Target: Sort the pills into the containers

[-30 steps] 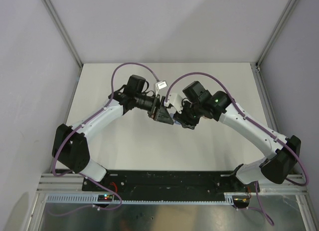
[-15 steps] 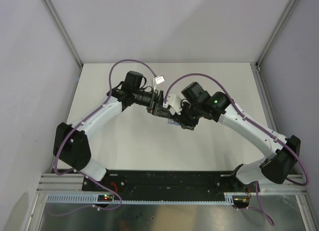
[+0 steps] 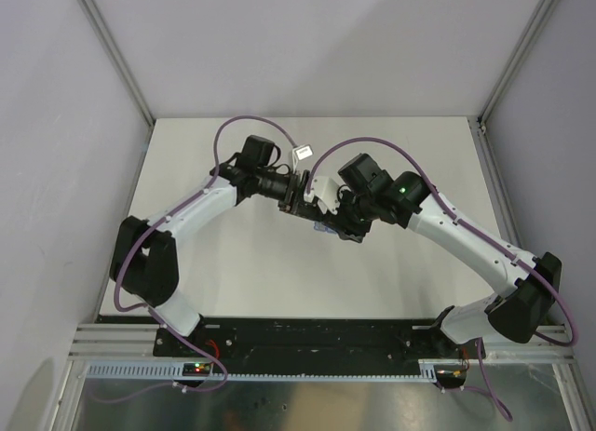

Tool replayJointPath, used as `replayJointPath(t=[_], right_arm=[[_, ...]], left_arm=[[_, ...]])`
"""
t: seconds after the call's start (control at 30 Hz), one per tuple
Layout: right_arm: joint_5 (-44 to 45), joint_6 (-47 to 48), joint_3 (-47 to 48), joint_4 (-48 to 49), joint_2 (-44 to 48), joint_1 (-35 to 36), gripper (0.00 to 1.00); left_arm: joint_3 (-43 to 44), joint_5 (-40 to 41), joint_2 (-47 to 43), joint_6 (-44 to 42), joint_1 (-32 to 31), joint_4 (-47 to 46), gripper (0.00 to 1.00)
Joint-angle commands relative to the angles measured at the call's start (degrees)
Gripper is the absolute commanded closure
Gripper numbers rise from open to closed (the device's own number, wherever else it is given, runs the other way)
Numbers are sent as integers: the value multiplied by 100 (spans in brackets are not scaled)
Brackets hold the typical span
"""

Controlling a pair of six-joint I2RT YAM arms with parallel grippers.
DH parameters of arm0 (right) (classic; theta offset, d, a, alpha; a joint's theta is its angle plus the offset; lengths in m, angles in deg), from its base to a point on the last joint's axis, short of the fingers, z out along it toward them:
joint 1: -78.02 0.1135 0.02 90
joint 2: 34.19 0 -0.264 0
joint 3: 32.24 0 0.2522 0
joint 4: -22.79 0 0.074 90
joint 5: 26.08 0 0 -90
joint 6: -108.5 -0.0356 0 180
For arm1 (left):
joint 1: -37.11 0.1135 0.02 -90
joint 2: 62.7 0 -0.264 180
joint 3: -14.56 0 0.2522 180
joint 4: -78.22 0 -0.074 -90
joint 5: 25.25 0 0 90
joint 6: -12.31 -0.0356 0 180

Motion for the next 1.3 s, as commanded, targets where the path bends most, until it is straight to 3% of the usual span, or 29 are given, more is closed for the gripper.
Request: replayJointPath(t=[0.0,0.57,1.07,1.27], right_arm=[[105,23,99,194,31,0,98],[170,6,90,222,45,-79,99],[277,-41,90,290,31,-98,99],[271,-52,90,296,14,-98,100]], left_arm=[[30,-195,-48,-42,-138,-123,27],[-60,-262,-119,-115,-193,-128,45],[-66,-338,-77,-85,-238,-138,72],[-83,-312,-86,-54,-246,-168,73]])
